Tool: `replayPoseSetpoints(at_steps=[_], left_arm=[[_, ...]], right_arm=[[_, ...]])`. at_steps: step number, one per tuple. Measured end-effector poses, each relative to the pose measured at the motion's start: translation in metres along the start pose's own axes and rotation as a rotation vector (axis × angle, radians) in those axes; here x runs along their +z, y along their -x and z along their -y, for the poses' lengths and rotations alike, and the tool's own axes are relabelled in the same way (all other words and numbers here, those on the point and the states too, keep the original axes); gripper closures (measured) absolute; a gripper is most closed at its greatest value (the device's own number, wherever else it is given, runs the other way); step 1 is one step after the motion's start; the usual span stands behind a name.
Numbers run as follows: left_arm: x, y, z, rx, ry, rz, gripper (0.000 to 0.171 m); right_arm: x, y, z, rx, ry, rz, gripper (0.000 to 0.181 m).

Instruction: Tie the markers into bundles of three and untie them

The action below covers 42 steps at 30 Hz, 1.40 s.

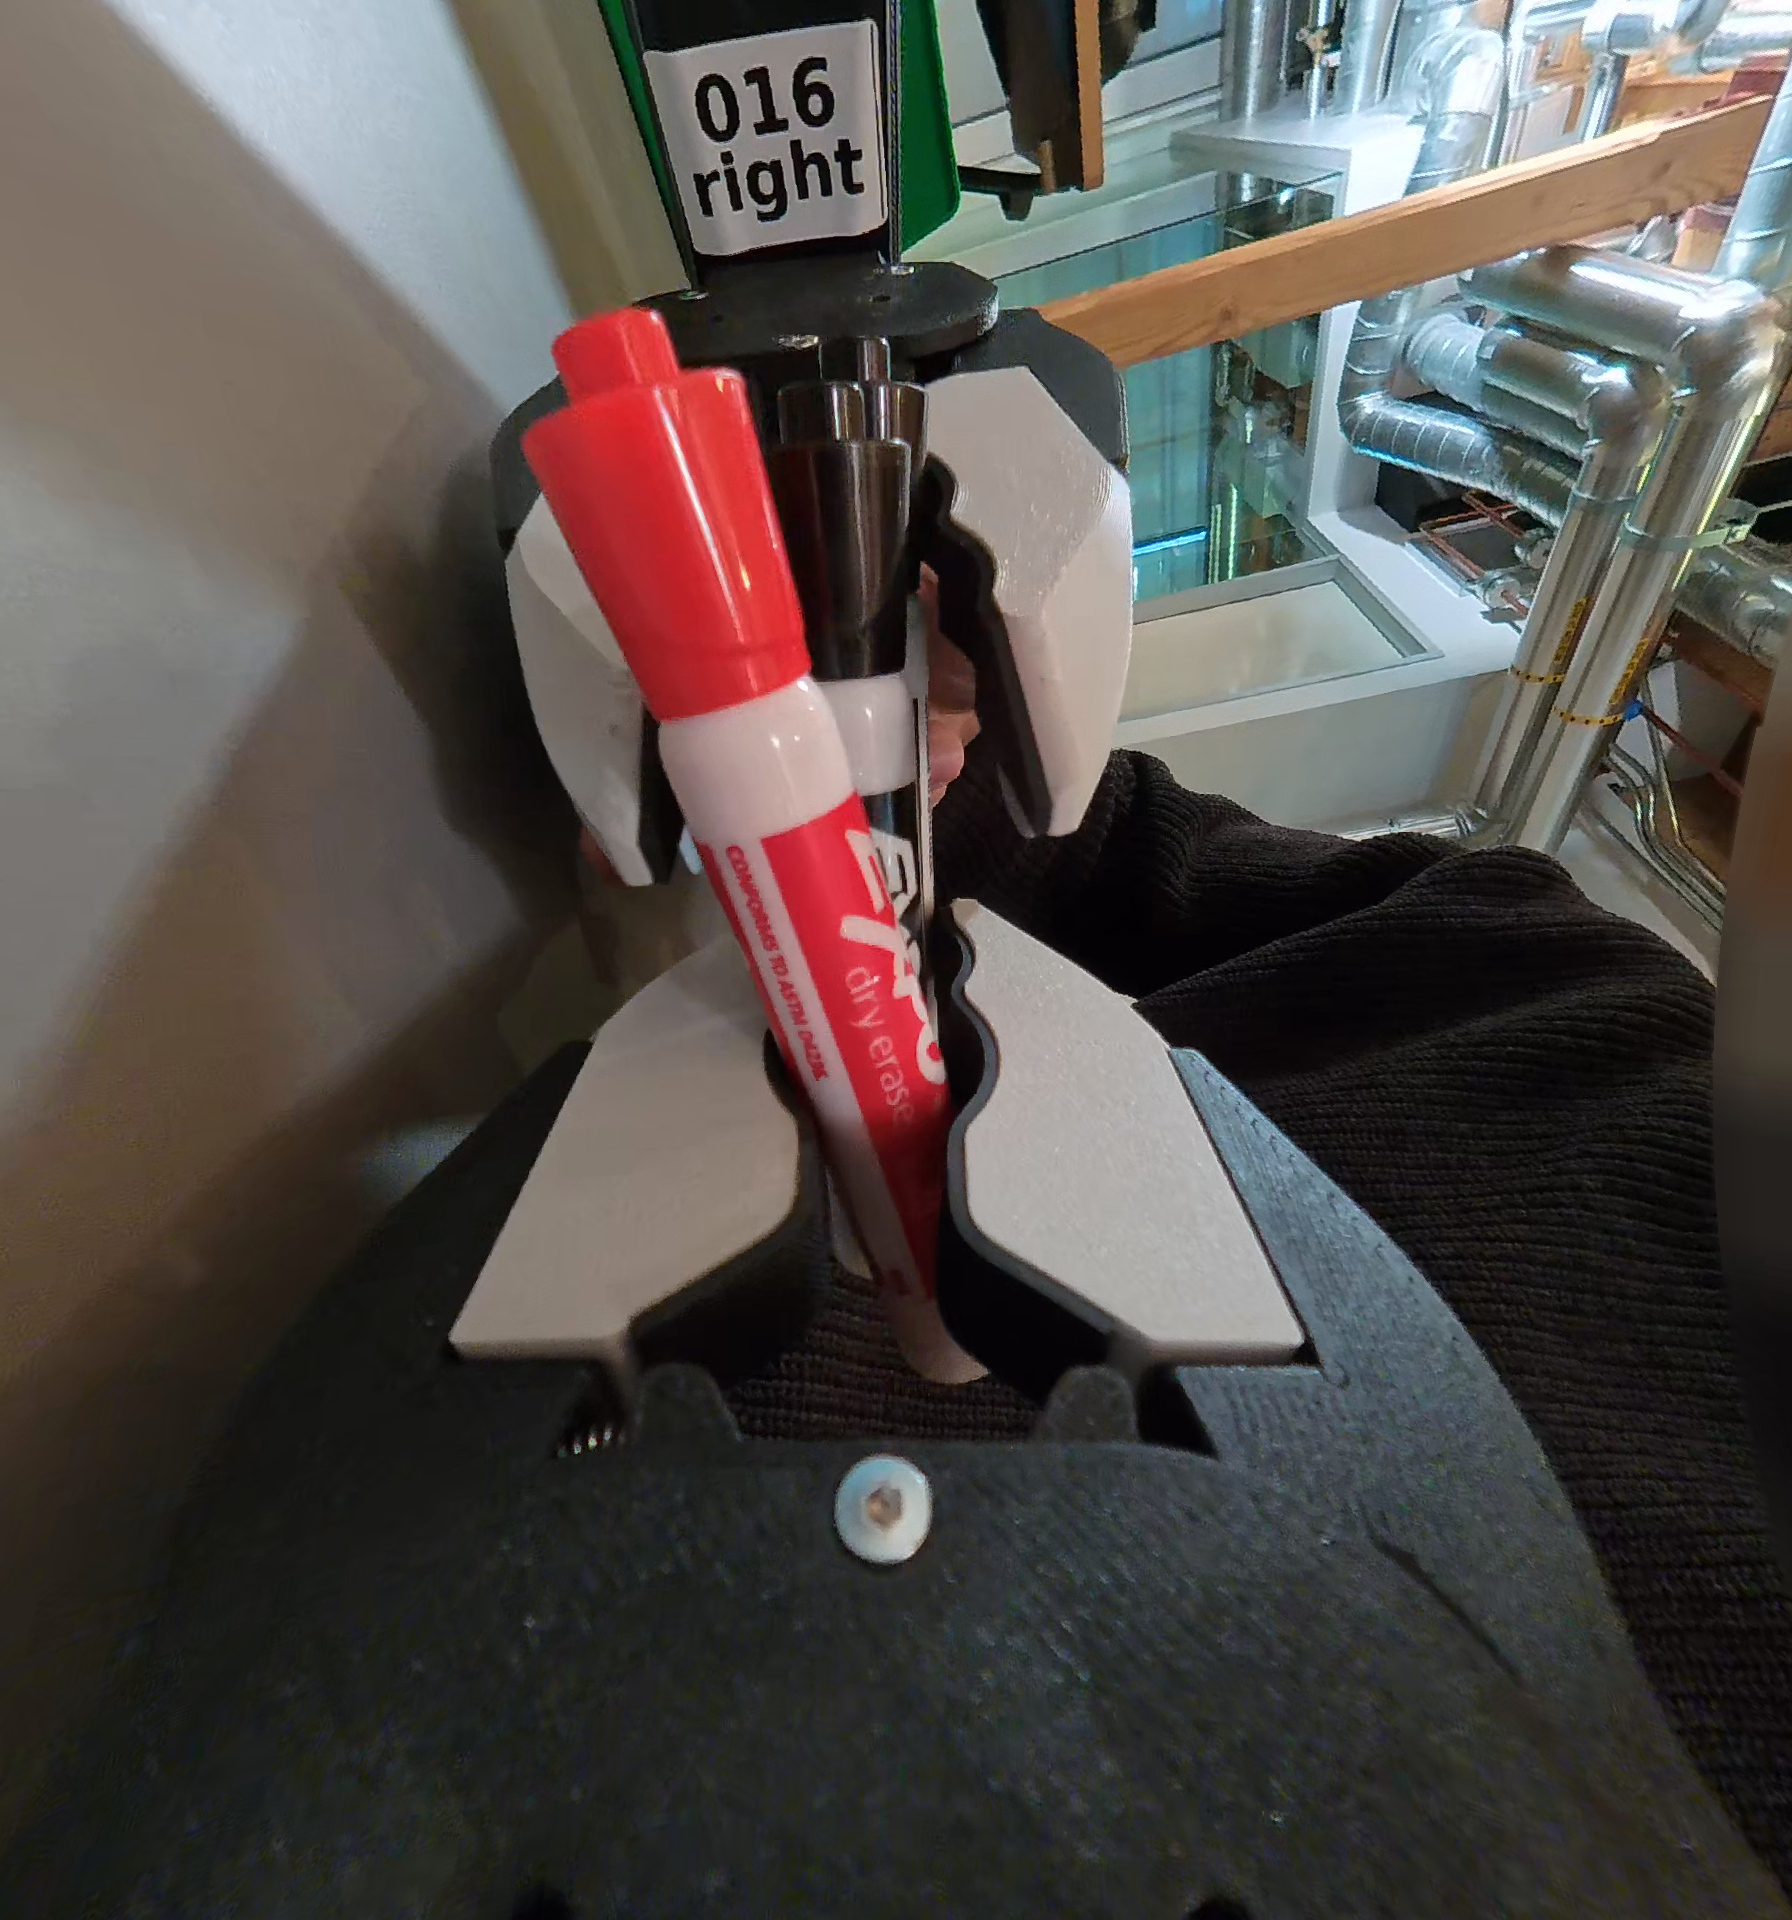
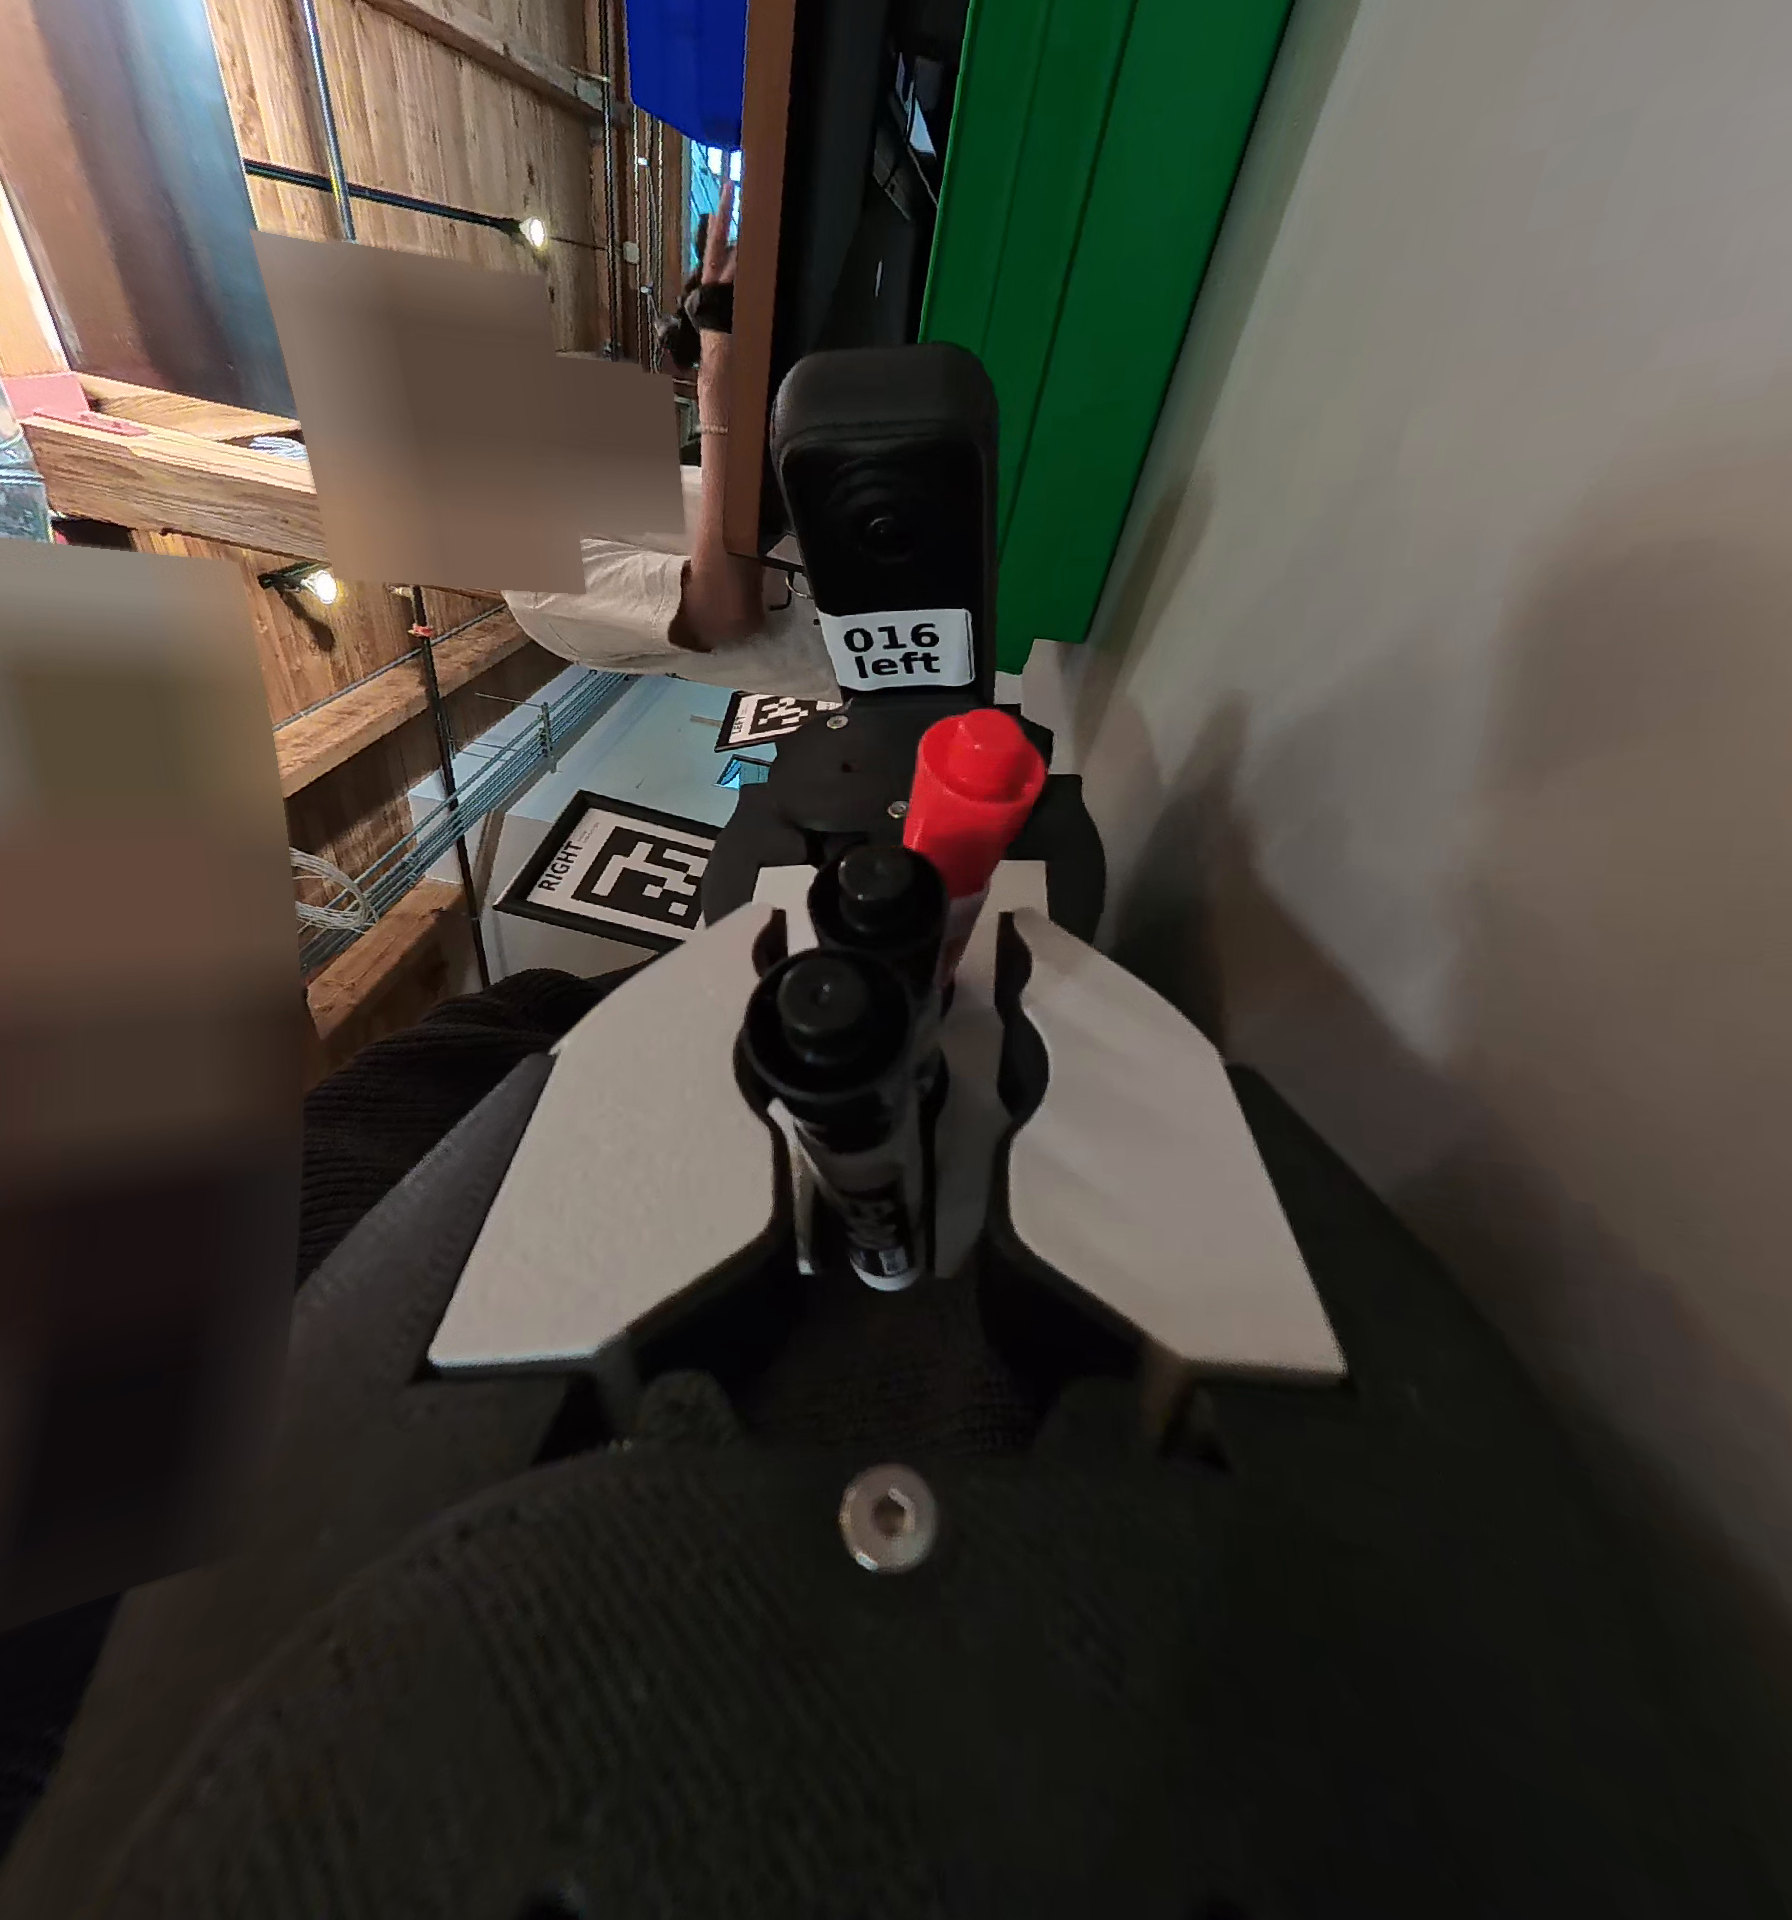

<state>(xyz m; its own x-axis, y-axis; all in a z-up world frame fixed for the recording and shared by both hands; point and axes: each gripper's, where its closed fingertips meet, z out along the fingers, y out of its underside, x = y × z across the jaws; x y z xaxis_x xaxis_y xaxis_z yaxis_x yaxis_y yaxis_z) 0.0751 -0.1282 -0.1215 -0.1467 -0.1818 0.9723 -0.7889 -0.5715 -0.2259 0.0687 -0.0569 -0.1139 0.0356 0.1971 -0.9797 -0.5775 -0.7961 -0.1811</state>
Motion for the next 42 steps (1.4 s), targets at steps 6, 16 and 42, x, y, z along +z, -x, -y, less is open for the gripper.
replayPoseSetpoints(at_steps=[6,16,42], left_arm=[[0.0001,-0.0002,-0.0002,0.002,0.001,0.001,0.153],[0.0007,0.0000,-0.0010,0.002,0.005,0.001,0.153],[0.0003,-0.0001,0.0001,-0.008,-0.004,-0.006,0.152]], right_arm=[[0.0001,0.0011,0.0008,-0.006,-0.005,0.005,0.142],[-0.0010,0.0017,0.0035,-0.001,-0.023,0.011,0.142],[0.0012,0.0039,-0.0015,-0.008,0.004,0.026,0.162]])
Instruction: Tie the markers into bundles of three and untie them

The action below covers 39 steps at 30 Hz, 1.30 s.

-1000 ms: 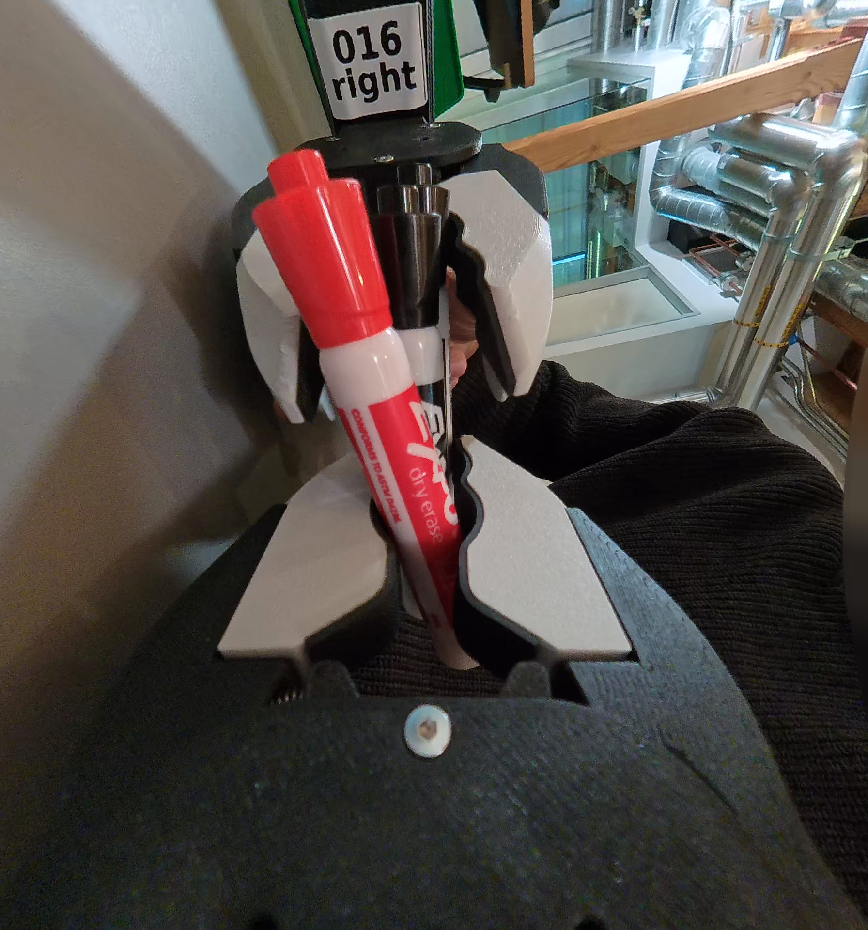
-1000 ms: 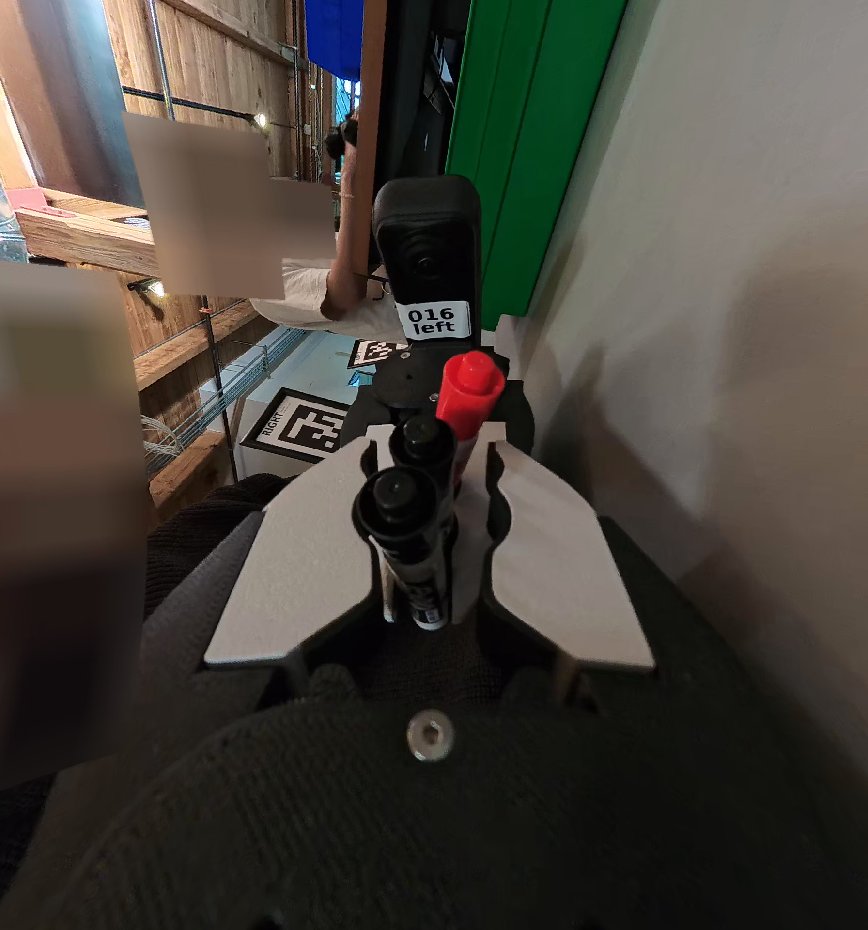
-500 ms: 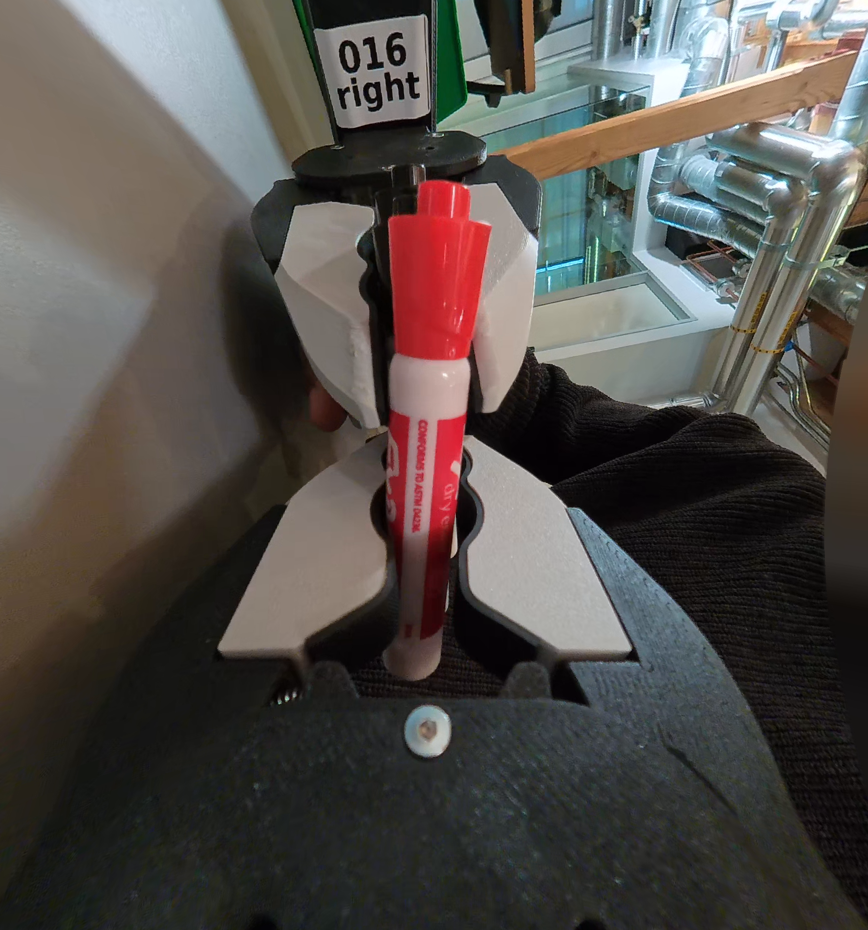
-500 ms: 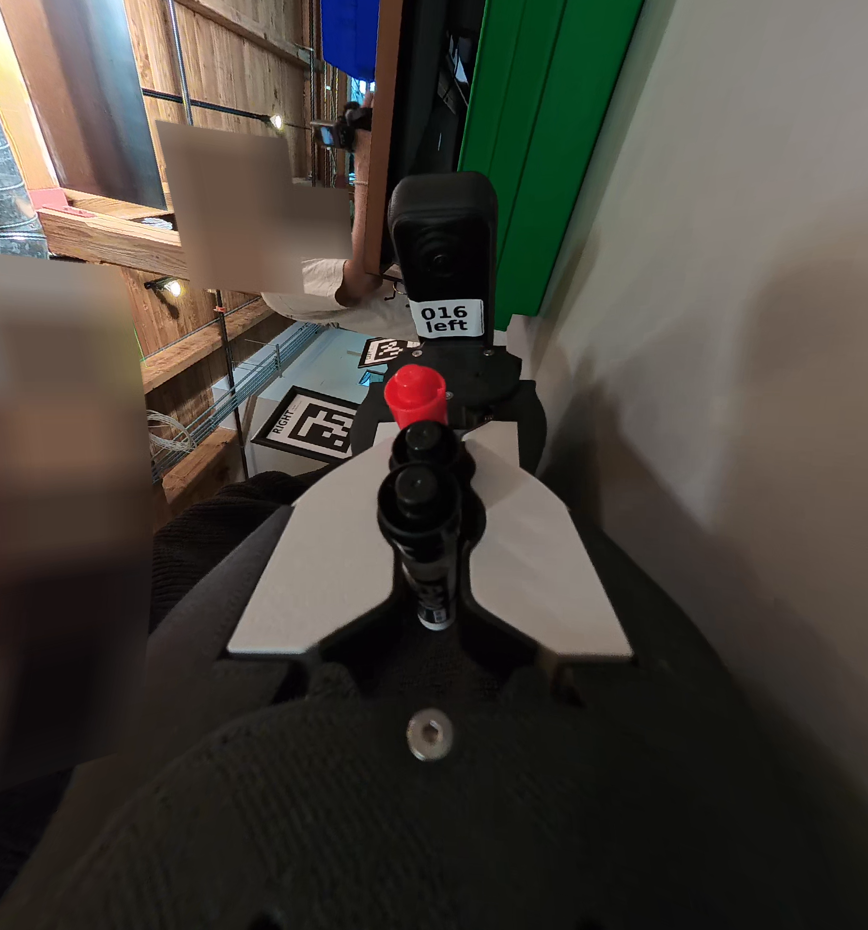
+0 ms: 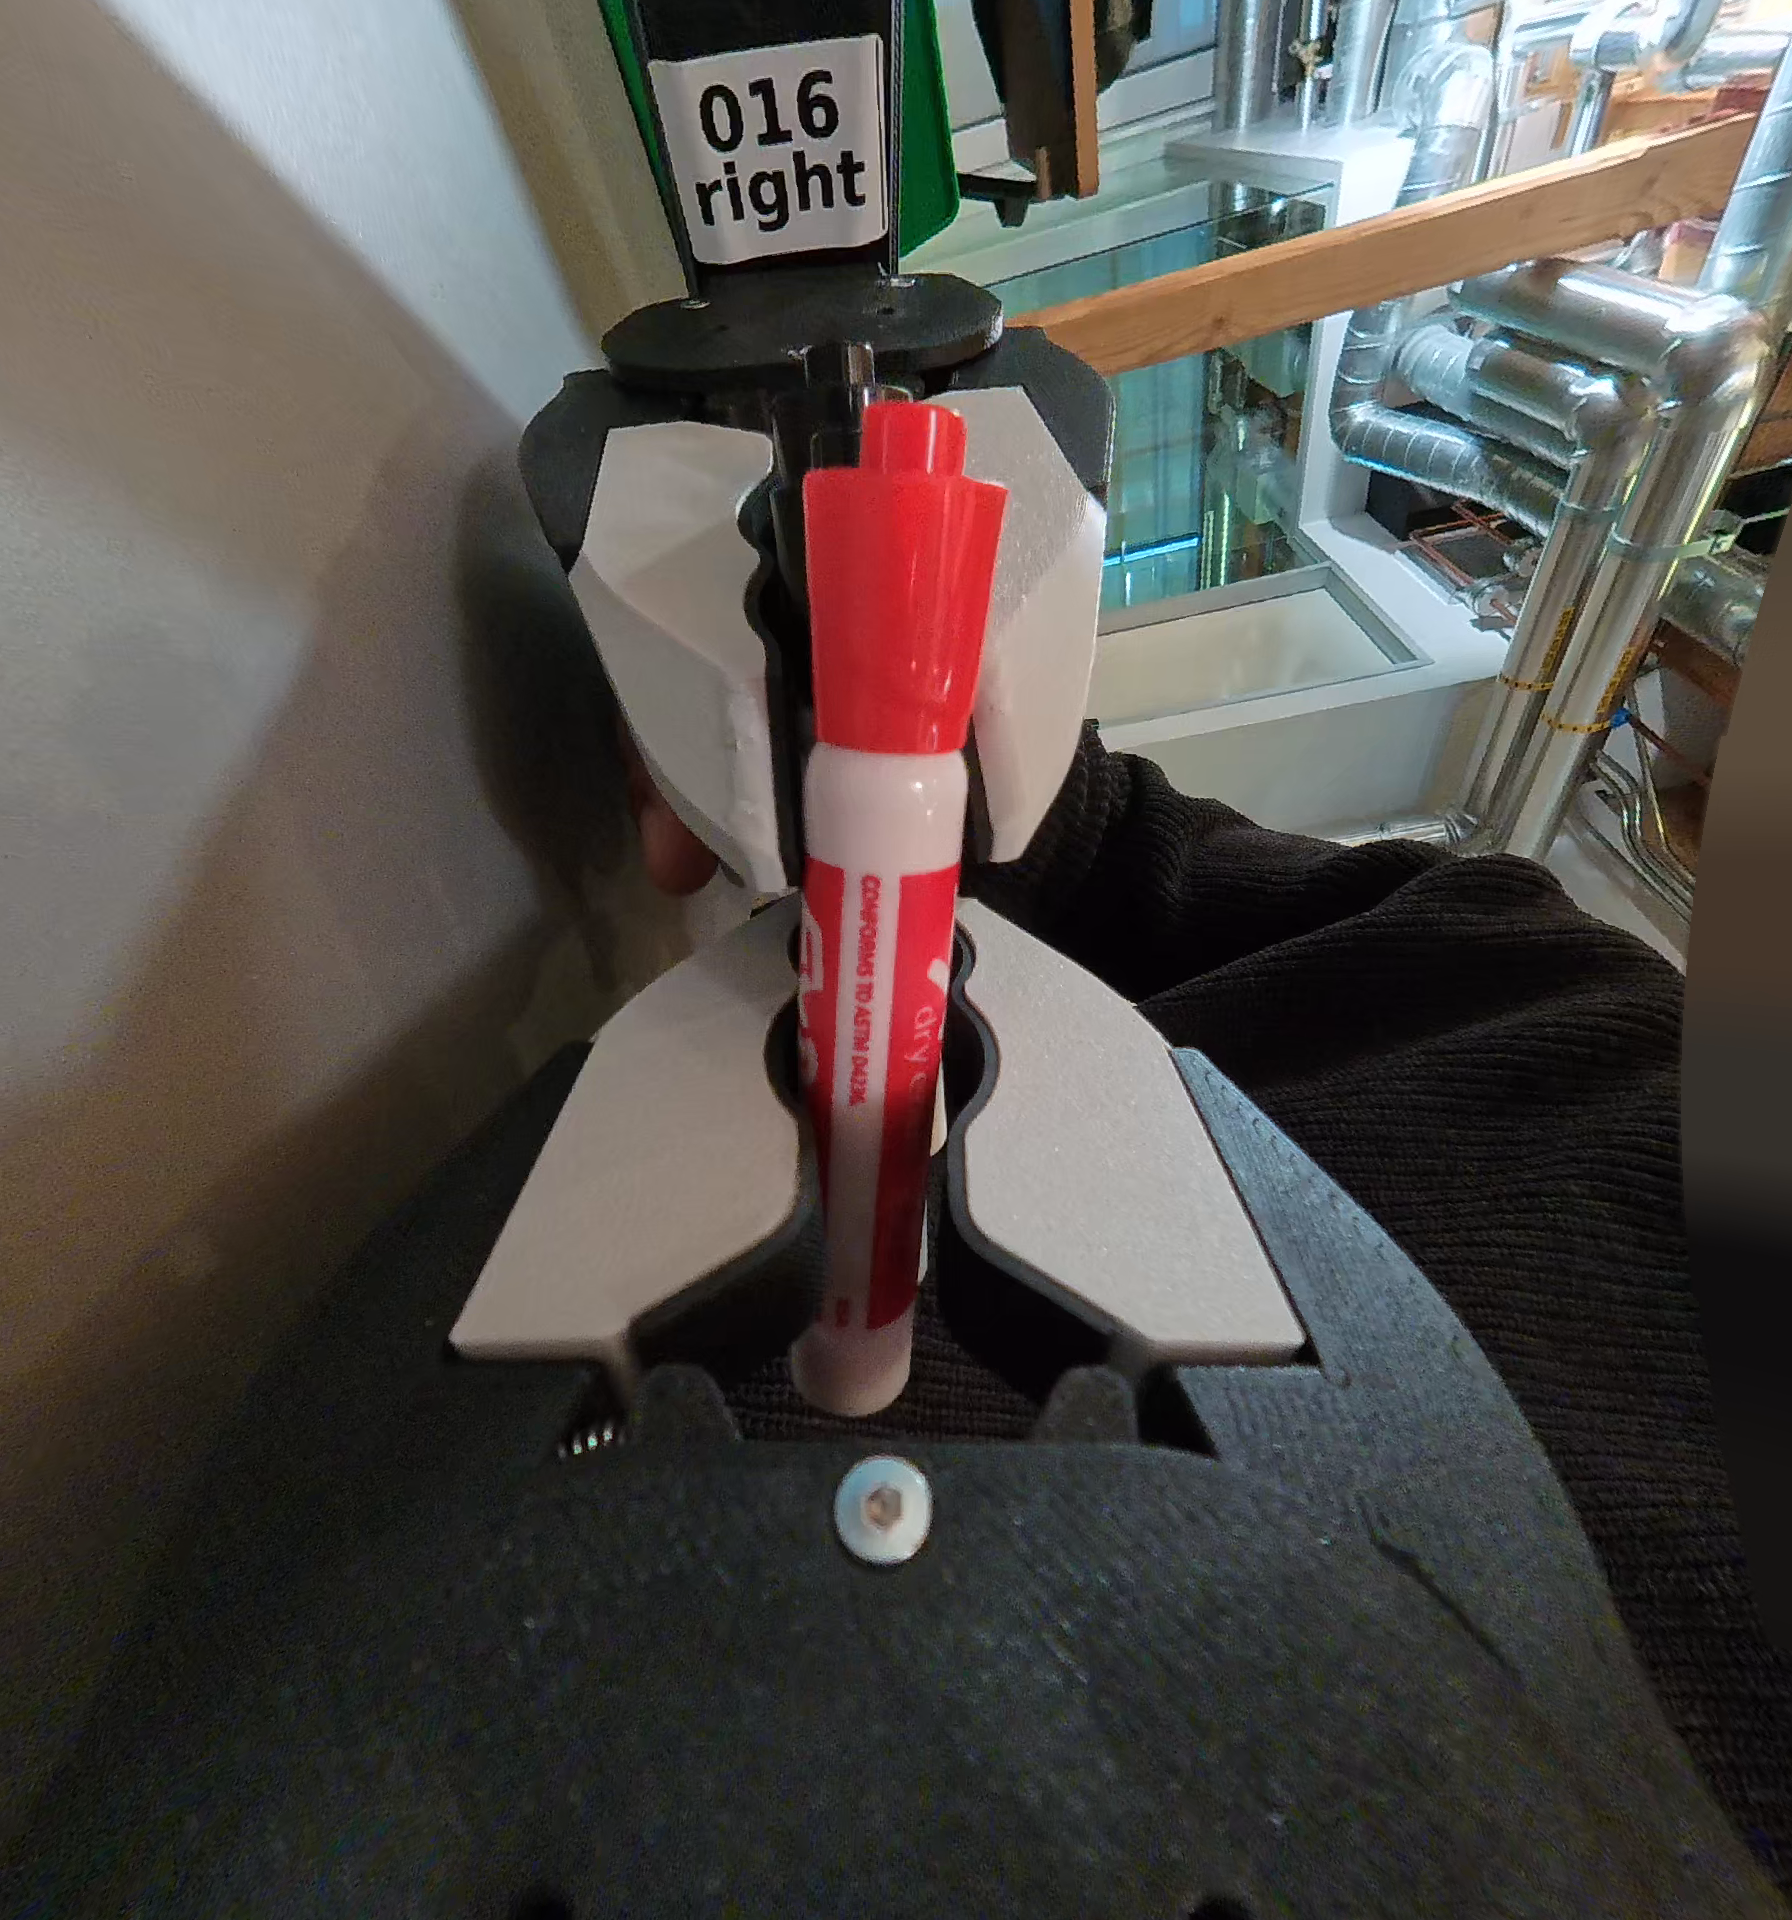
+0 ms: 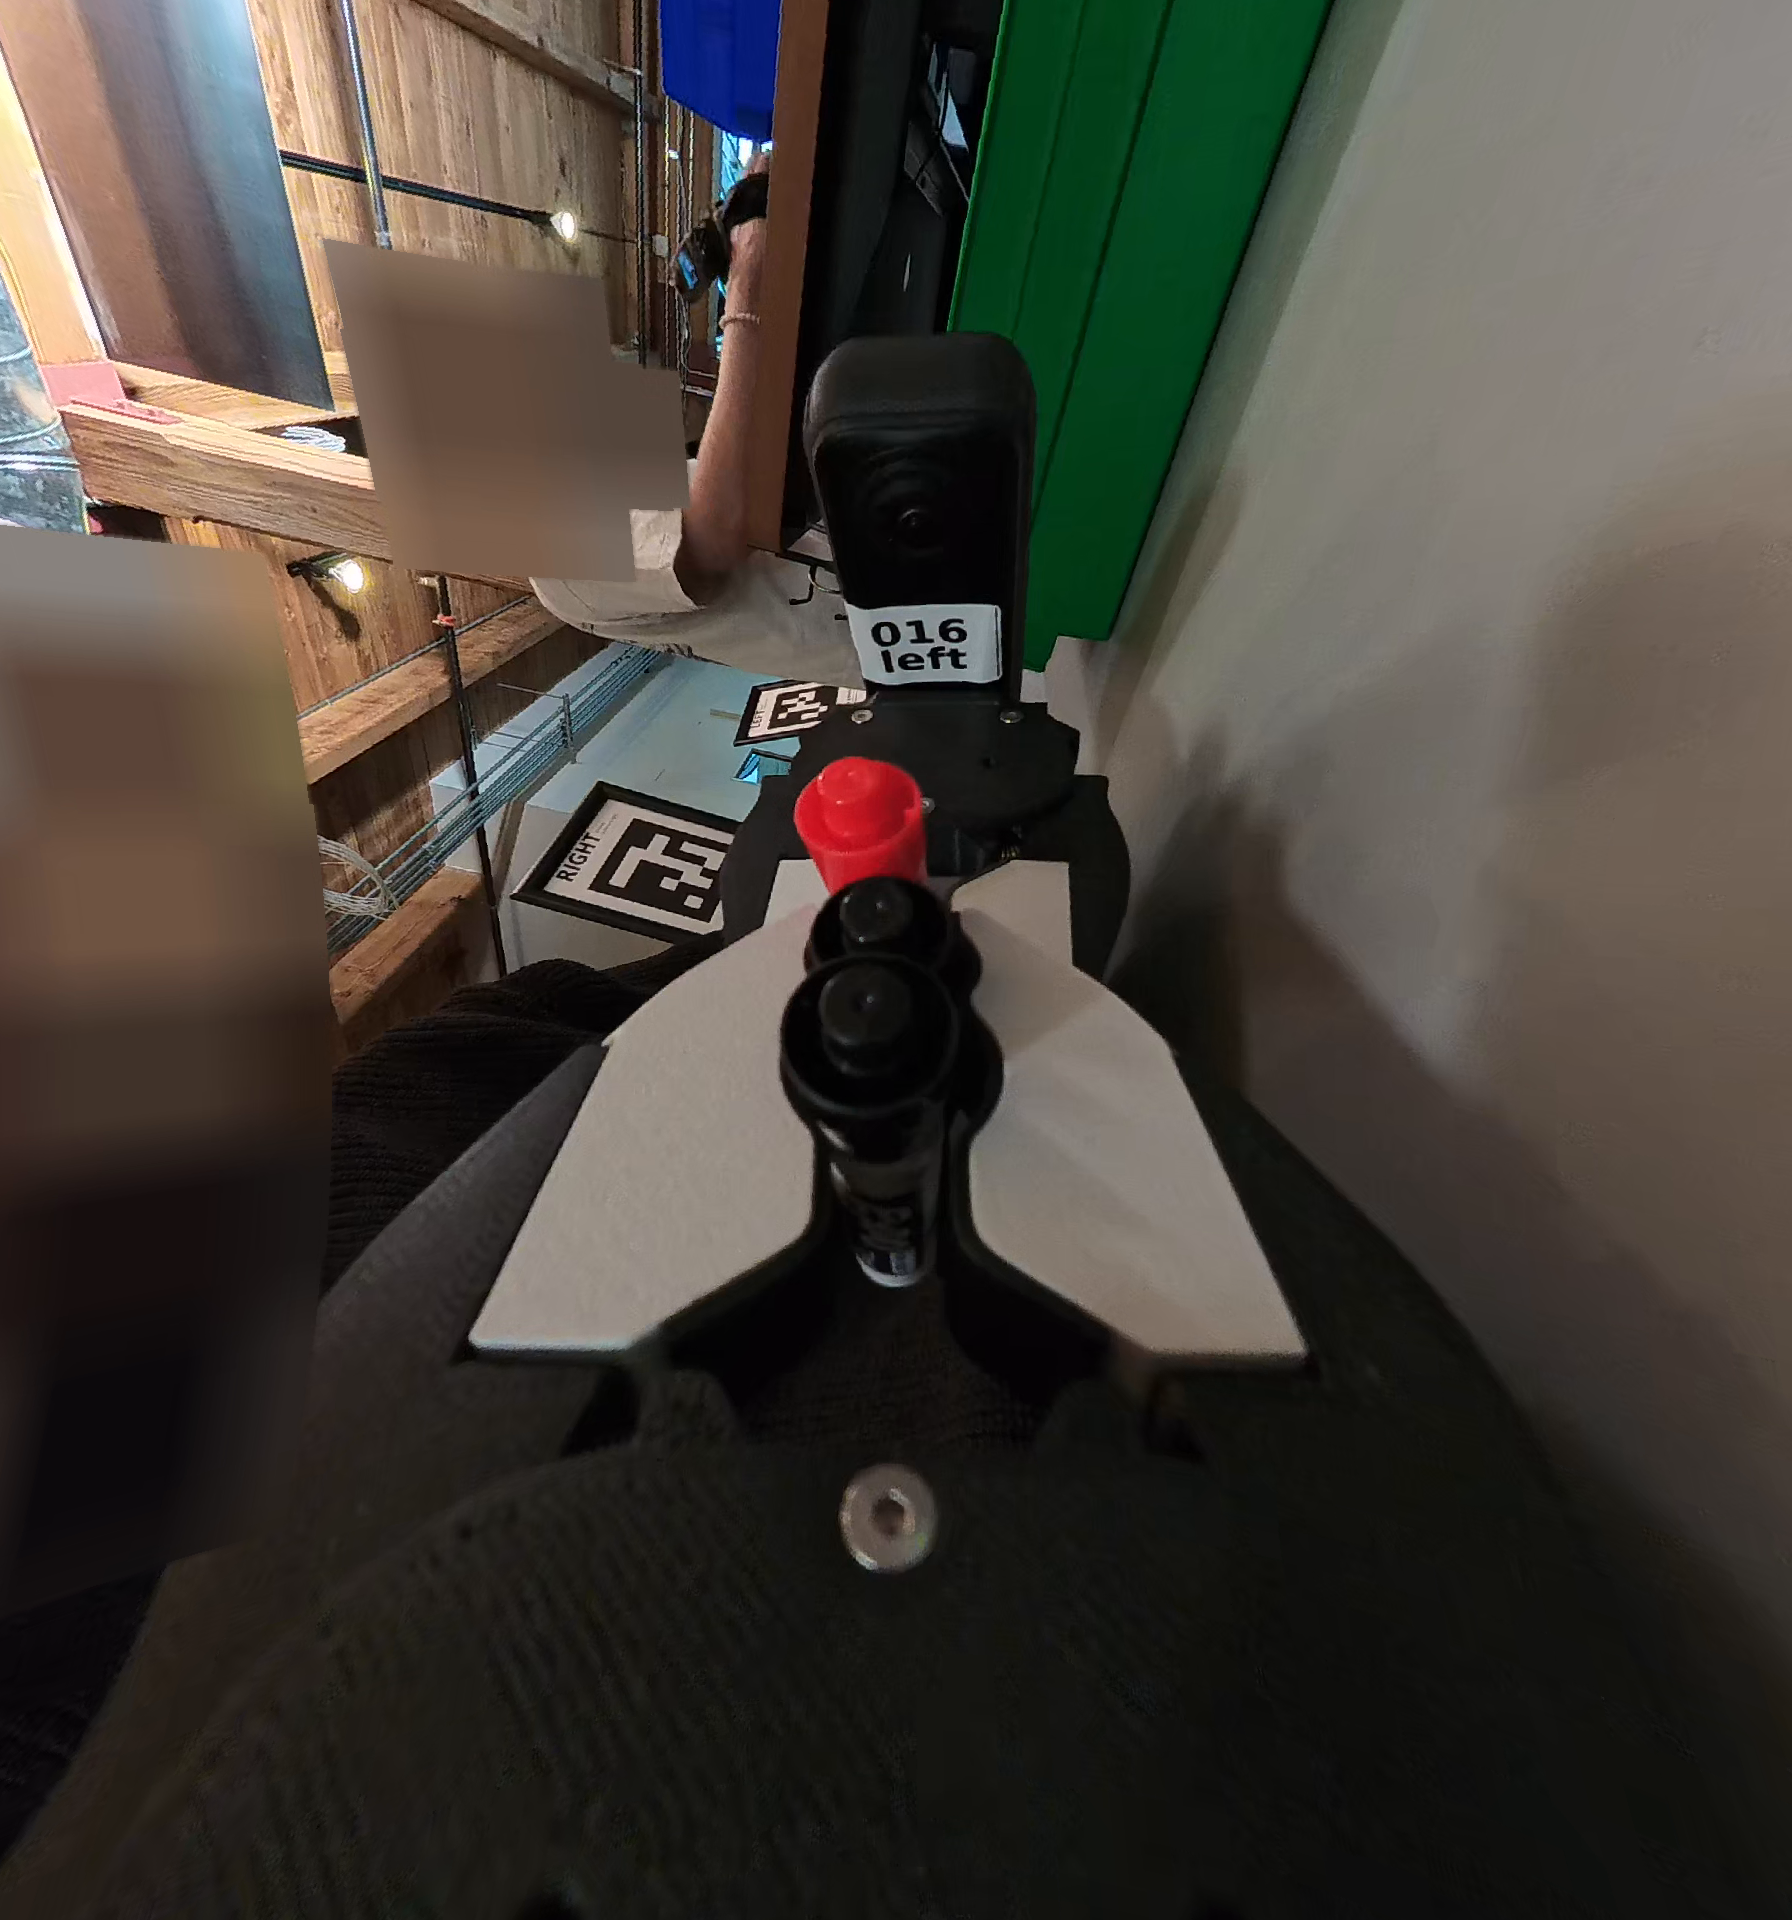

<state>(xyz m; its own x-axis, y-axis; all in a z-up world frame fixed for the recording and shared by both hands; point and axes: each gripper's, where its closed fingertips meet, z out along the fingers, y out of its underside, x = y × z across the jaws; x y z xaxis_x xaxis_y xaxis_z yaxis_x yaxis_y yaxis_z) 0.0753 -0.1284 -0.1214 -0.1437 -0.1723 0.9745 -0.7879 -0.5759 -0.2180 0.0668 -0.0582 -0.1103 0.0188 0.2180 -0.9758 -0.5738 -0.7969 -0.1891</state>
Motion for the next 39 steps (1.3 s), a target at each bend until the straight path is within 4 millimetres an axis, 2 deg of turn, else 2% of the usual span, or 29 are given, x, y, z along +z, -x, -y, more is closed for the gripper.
replayPoseSetpoints(at_steps=[25,39], left_arm=[[0.000,0.000,0.000,0.006,0.001,0.000,0.152],[-0.008,0.000,0.012,0.007,-0.066,0.004,0.152]], right_arm=[[-0.003,-0.002,0.006,0.026,-0.036,-0.007,0.142],[-0.030,0.000,0.031,-0.075,-0.129,-0.093,0.121]])
